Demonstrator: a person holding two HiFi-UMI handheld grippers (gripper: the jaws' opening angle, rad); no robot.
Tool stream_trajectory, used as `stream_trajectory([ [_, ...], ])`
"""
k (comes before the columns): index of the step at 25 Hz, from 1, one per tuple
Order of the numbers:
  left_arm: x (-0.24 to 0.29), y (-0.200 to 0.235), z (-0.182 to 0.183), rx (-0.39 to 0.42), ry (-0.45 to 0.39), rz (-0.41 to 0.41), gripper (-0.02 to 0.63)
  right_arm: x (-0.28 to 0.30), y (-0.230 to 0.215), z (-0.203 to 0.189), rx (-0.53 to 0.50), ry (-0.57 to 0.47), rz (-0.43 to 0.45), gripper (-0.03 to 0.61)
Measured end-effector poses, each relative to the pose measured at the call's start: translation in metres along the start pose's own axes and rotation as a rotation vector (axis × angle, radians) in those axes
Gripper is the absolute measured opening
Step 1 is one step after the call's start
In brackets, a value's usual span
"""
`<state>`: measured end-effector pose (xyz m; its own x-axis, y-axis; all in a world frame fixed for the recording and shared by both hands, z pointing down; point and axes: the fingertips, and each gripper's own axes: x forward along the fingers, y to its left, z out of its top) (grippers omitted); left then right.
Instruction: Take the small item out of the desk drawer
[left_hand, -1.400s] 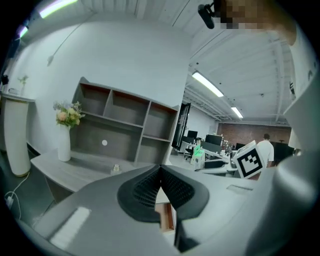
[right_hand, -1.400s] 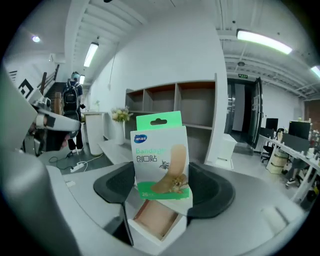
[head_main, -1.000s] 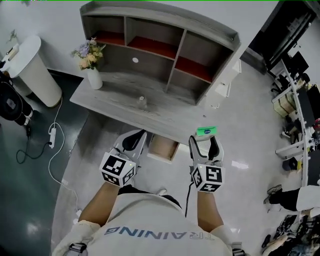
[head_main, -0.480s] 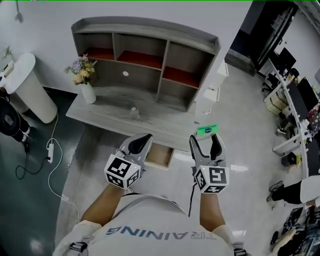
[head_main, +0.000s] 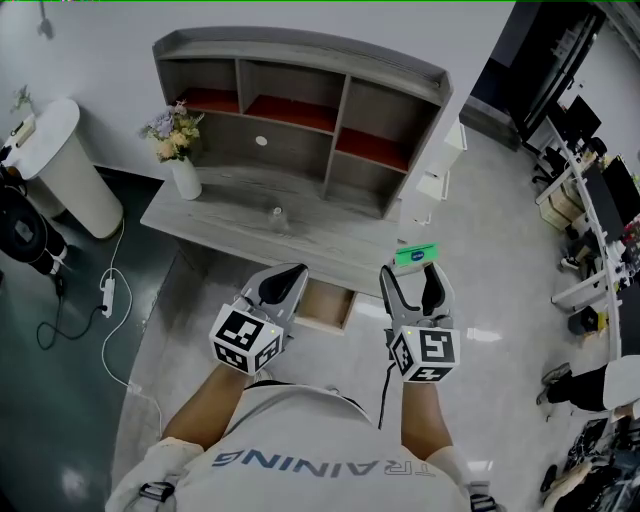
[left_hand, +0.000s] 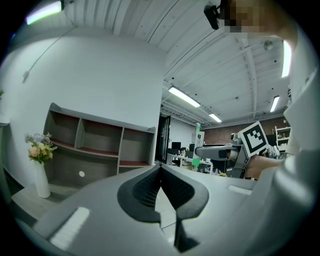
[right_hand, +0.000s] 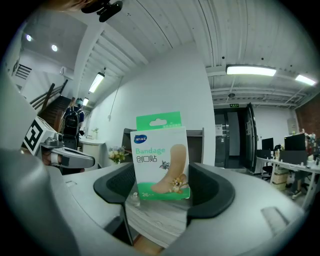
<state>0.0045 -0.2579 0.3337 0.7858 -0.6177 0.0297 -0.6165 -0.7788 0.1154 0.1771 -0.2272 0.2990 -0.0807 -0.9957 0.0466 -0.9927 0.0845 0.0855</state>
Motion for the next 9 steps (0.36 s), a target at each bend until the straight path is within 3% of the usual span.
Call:
stream_trajectory([
  [9,-0.0096,0.0067,0.0000,0.001,-0.002,0.024,0.002,0.0008,0.0077,-0.0007,-0.006,-0.002,0.012,0.353],
])
